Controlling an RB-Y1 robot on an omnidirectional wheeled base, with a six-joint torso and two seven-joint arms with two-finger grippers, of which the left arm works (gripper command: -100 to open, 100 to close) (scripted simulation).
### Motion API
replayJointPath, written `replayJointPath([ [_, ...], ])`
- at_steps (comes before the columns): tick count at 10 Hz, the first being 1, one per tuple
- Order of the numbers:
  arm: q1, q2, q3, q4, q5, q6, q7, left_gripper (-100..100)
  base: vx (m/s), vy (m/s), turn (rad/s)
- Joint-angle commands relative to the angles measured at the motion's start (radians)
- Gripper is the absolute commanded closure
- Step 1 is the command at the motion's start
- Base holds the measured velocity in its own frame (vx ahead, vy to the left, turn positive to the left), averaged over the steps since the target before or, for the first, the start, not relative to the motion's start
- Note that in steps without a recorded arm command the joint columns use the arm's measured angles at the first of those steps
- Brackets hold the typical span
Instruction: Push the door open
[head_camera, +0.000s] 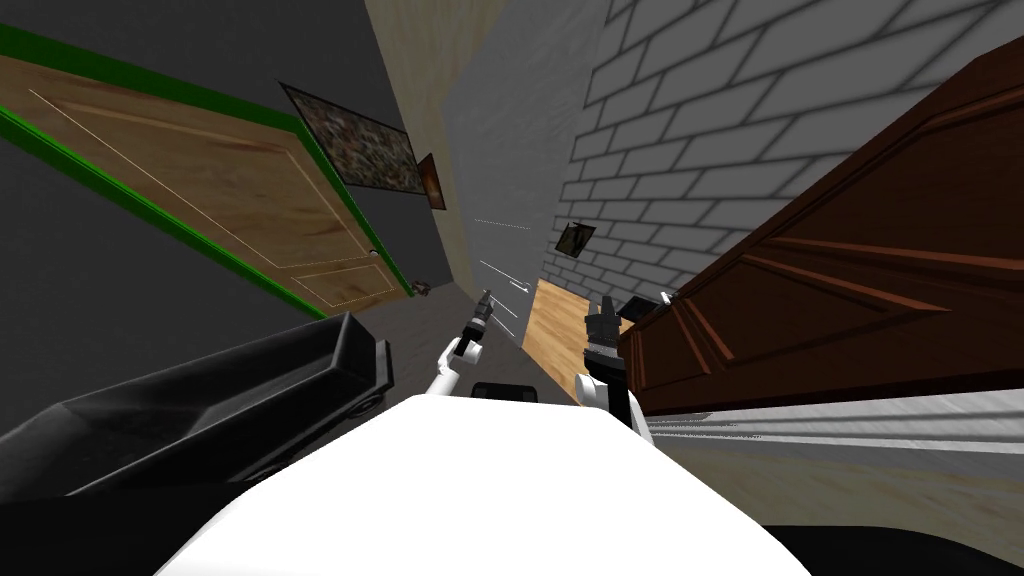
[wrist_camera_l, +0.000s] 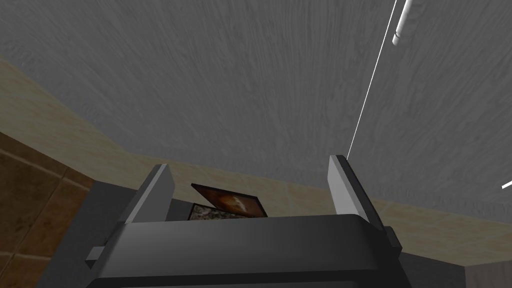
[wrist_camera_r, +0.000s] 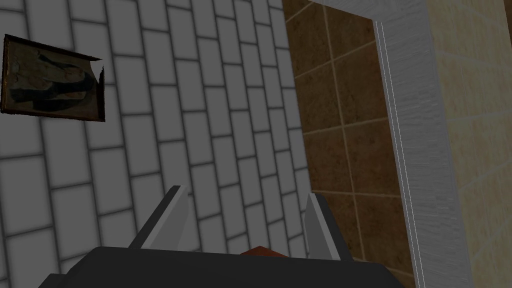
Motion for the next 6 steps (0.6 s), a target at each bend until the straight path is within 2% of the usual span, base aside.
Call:
replayJointPath([
  [1,-0.022,0.001,-0.010,0.041,-0.004,0.001,0.005,-100,0.046,0.064,-0.054],
  [2,-0.040,-0.002,-0.018,0.068,-0.009,0.002,0.008,-100,0.043,0.083,-0.152],
  [3,-0.040,-0.002,-0.018,0.074,-0.009,0.002,0.008,-100,0.034,0.063,-0.049],
  [5,-0.078,-0.006,-0.035,0.138,-0.017,0.004,0.014,-100,0.050,0.076,-0.095],
  [6,-0.078,-0.006,-0.035,0.141,-0.017,0.004,0.014,-100,0.057,0.071,-0.044],
])
